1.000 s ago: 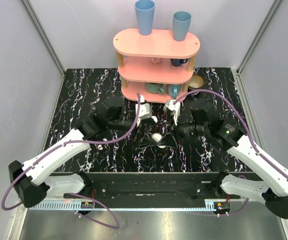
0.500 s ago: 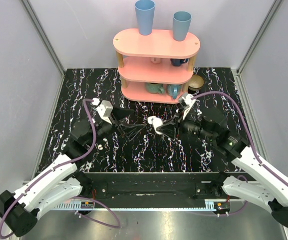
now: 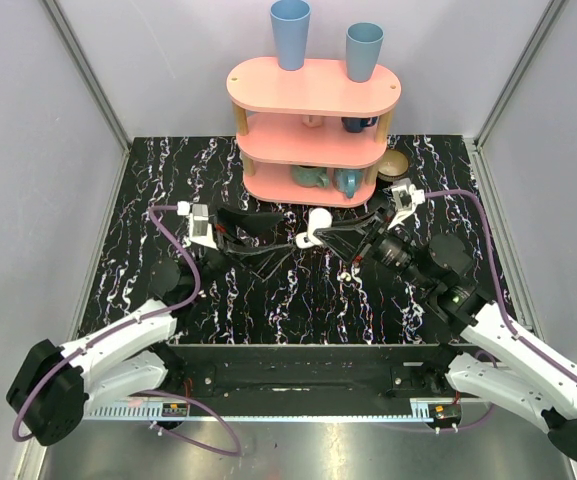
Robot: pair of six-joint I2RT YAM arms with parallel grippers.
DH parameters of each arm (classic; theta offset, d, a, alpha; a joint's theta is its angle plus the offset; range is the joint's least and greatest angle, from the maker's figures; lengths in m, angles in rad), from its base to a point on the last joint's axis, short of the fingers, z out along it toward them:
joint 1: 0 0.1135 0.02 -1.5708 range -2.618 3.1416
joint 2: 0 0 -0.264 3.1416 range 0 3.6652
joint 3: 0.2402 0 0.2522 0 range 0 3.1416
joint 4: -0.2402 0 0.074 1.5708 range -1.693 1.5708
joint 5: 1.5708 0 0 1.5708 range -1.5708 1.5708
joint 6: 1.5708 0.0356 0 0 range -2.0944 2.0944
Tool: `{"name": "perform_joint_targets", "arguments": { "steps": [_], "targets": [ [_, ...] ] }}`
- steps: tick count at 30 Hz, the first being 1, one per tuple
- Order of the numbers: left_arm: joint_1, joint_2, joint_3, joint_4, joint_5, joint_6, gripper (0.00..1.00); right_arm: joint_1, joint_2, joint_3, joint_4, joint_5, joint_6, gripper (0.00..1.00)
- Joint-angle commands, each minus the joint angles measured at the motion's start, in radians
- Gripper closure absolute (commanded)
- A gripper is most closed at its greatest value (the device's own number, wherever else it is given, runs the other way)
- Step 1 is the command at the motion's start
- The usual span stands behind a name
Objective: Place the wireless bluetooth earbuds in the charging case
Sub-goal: Pass from the right arm to the left
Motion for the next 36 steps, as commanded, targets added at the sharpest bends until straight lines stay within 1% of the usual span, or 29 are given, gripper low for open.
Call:
{"name": "perform_joint_targets", "arguments": {
  "steps": [1,5,9,11,12,15,19,23,28,32,36],
  "targets": [
    [-0.006,0.04,0.011,0.256,0.028,-0.069,0.01,-0.002,0.008,0.031,0.076,-0.065,0.014,1.0],
    [-0.006,0.069,0.025,0.325,0.005,-0.088,0.01,-0.002,0.011,0.022,0.082,-0.105,0.013,1.0],
    [-0.012,0.138,0.056,0.39,0.028,-0.127,0.01,-0.002,0.024,0.013,0.105,-0.145,0.023,1.0],
    [-0.014,0.158,0.079,0.397,0.04,-0.147,0.01,0.0,0.033,0.023,0.086,-0.165,0.013,1.0],
    [-0.014,0.176,0.093,0.385,0.068,-0.15,0.02,0.0,0.046,0.037,0.076,-0.188,0.008,1.0],
    [-0.018,0.2,0.145,0.33,0.112,-0.161,0.09,-0.002,0.068,0.057,0.037,-0.229,-0.012,1.0],
    [-0.023,0.21,0.142,0.376,0.095,-0.187,0.11,0.0,0.064,0.053,0.017,-0.226,-0.026,1.0],
    [-0.025,0.218,0.157,0.351,0.128,-0.188,0.25,0.0,0.054,0.053,0.005,-0.22,-0.041,1.0],
    [-0.028,0.232,0.189,0.29,0.163,-0.199,0.32,-0.002,0.047,0.051,0.008,-0.217,-0.044,1.0],
    [-0.031,0.227,0.182,0.268,0.163,-0.199,0.33,-0.002,0.033,0.045,0.007,-0.202,-0.047,1.0],
    [-0.032,0.198,0.15,0.22,0.131,-0.175,0.3,0.0,0.001,0.033,0.005,-0.138,-0.052,1.0]
  ]
}}
